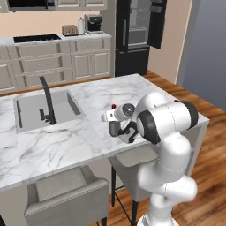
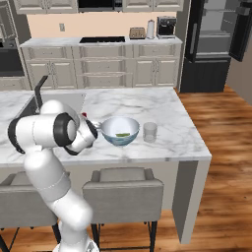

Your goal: There is a bowl on the dining counter. Grab a lemon wedge from the fridge and place it in the bowl. Then get the liquor bottle and glass cup from the cabinet and place them next to the bowl.

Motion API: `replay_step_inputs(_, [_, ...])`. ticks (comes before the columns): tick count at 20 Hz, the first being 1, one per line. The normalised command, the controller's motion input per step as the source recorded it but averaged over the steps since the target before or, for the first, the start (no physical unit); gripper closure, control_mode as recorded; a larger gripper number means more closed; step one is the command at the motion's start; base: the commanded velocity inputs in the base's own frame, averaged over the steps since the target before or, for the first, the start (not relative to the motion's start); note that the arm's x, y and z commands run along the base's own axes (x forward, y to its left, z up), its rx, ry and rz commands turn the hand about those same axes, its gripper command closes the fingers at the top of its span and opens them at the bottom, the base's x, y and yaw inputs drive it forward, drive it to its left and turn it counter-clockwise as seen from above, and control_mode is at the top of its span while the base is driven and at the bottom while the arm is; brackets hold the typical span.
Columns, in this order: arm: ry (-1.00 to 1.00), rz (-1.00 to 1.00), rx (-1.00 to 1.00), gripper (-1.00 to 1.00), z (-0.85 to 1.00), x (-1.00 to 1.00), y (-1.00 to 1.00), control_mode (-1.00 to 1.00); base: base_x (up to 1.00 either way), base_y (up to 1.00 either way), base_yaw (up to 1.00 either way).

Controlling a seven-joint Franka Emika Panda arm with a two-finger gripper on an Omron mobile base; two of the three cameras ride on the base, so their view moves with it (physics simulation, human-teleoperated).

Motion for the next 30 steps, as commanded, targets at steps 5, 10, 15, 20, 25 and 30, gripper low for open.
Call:
replay_step_inputs(5, [0.0, 0.0, 0.0, -1.0, -0.01, 0.0, 0.0, -1.0, 0.0, 0.0, 0.0])
replay_step_inputs(10, [0.0, -0.01, 0.0, -1.0, 0.09, -0.06, -0.04, -1.0, 0.0, 0.0, 0.0])
replay_step_inputs(15, [0.0, -0.02, 0.0, -1.0, 0.36, -0.12, -0.12, -1.0, 0.0, 0.0, 0.0])
replay_step_inputs(20, [0.0, -0.01, 0.0, -1.0, 0.37, -0.05, -0.1, -1.0, 0.0, 0.0, 0.0])
replay_step_inputs(25, [-0.04, 0.0, 0.0, -1.0, 0.16, 0.0, 0.0, -1.0, 0.0, 0.0, 0.0])
replay_step_inputs(30, [-0.13, 0.0, 0.0, -1.0, 0.03, 0.0, 0.01, -1.0, 0.0, 0.0, 0.0])
